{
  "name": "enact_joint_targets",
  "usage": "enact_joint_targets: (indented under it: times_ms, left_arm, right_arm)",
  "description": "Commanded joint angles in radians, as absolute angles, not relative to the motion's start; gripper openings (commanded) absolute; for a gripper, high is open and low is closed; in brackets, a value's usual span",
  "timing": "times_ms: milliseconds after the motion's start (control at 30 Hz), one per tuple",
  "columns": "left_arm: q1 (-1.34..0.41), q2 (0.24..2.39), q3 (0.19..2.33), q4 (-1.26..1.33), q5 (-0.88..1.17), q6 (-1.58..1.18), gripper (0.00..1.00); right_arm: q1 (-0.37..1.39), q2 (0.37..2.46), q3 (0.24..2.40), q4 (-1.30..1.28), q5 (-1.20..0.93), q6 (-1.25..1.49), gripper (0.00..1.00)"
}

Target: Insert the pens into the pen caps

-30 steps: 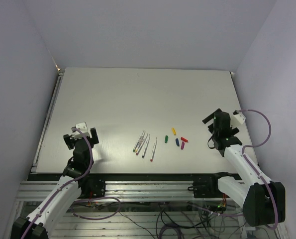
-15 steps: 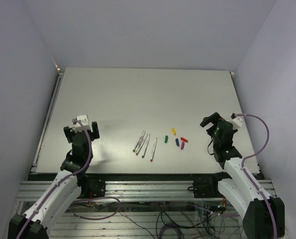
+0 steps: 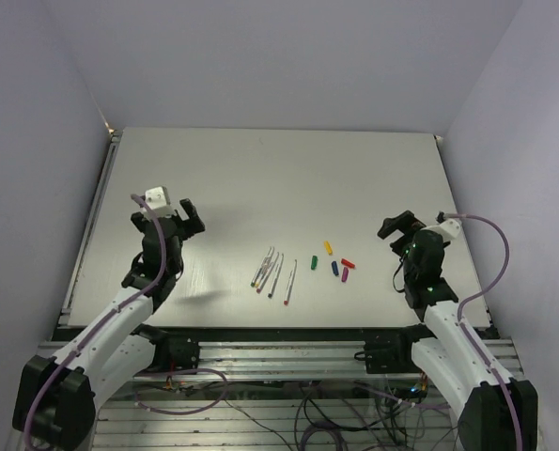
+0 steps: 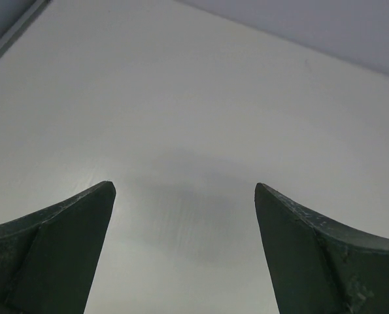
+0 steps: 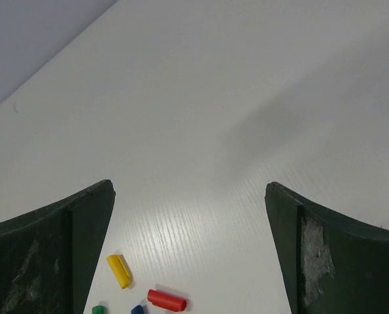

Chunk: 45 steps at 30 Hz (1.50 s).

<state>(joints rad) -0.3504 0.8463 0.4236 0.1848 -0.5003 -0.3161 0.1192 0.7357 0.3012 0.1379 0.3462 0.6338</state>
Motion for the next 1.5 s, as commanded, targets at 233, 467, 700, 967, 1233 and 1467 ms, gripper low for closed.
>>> enact_joint_targets:
  times_ms: [233, 467, 700, 967, 1233, 1467]
  left_arm:
    - [-0.324, 1.116, 0.595, 0.384, -0.256, -0.328, 0.99]
    - [-0.324, 1.186, 0.587, 0.536, -0.112, -0.325, 0.99]
    - [-0.324, 1.175, 0.541, 0.622, -0.076, -0.391, 0.99]
    - [-0.324, 1.259, 0.61, 0.569, 0.067, -0.382, 0.99]
    - [-0.324, 1.218, 0.619, 0.564, 0.153, -0.307, 0.99]
    - [-0.324, 1.22, 0.626, 0.65, 0.216, -0.343, 0.99]
  right_arm:
    - [0.119, 0.84, 0.349, 0.197, 0.263, 0.624, 1.0]
    - [0.116, 0.887, 0.404, 0.165, 0.292, 0.662, 0.99]
    - [0.116, 0.851, 0.426, 0.127, 0.343, 0.643, 0.98]
    - [0.116, 0.815, 0.462, 0.067, 0.423, 0.62, 0.97]
    - [0.116, 0.773, 0.416, 0.127, 0.43, 0.569, 0.97]
    - [0.116, 0.785, 0.466, 0.118, 0.45, 0.519, 0.91]
